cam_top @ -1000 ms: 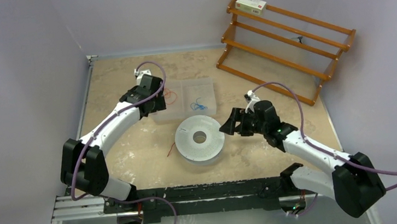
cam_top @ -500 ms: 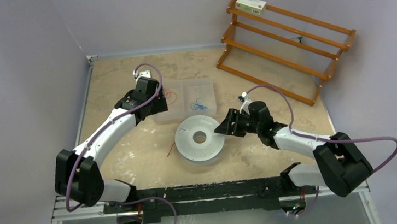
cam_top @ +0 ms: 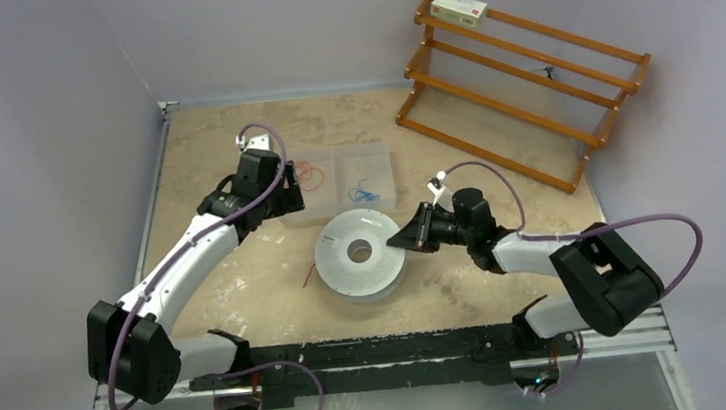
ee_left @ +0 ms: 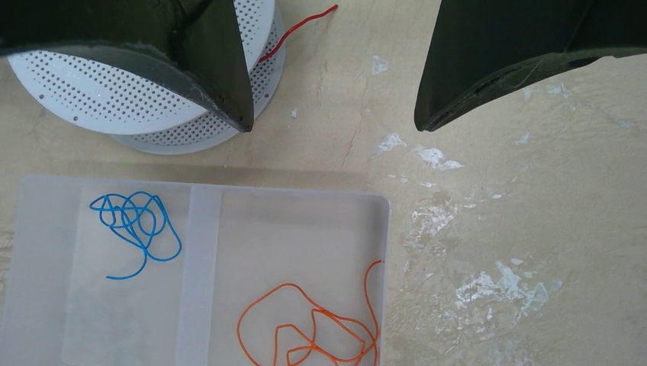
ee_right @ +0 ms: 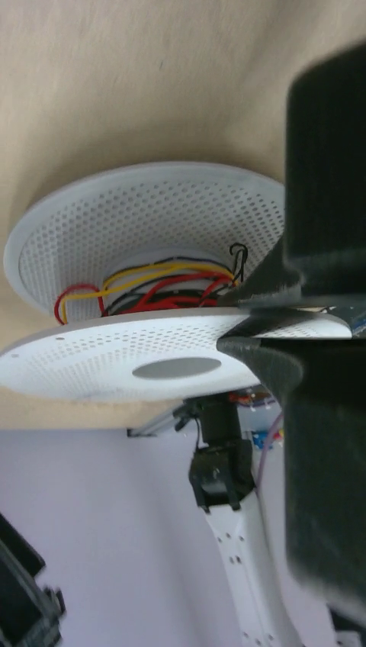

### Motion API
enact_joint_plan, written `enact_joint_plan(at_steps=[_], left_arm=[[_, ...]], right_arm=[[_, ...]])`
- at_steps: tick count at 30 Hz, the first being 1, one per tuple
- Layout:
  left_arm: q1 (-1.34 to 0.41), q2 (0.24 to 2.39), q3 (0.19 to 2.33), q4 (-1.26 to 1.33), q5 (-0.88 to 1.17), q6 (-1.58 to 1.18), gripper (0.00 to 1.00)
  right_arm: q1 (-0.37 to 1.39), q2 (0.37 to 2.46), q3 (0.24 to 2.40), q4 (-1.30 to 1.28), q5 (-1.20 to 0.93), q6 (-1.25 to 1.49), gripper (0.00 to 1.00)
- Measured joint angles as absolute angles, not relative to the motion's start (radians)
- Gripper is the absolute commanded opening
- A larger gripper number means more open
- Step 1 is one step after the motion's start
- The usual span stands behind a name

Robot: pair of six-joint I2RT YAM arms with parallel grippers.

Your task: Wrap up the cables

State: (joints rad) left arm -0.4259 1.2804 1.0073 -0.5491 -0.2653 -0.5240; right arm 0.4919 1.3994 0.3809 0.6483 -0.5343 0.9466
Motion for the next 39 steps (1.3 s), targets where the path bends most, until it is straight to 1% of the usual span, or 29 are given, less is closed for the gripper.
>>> enact_joint_plan(at_steps=[1,5,11,16,26,39], left_arm=[[-0.426,1.274,1.006,-0.549,-0.265,-0.524,0.76],[-0.426,1.257,0.995,-0.551,-0.262,-0.524,0.76],[-0.426,1.244,0.983,-0.565,-0.262,-0.524,0.76],[-0.426,1.216,0.983,-0.574,-0.268,-0.522,0.77],[-0.426,1.177,0.983,-0.594,-0.277,-0.512,0.77],[-0.426,1.160,0.983,-0.593,-0.287,-0.493,0.77]], right_arm=[[0.492,1.396,0.381,0.666,-0.546,0.960,0.00],[0.500,1.353,0.381,0.715,-0.578,1.006,0.00],[0.504,1.261,0.381,0.656,-0.563,1.008,0.00],[0.504,1.129,0.398,0.517,-0.496,0.986,0.00],[0.504,0.894,0.485,0.172,-0.262,0.896,0.00],[0.504,0.735,0.666,-0.200,-0.005,0.806,0.00]])
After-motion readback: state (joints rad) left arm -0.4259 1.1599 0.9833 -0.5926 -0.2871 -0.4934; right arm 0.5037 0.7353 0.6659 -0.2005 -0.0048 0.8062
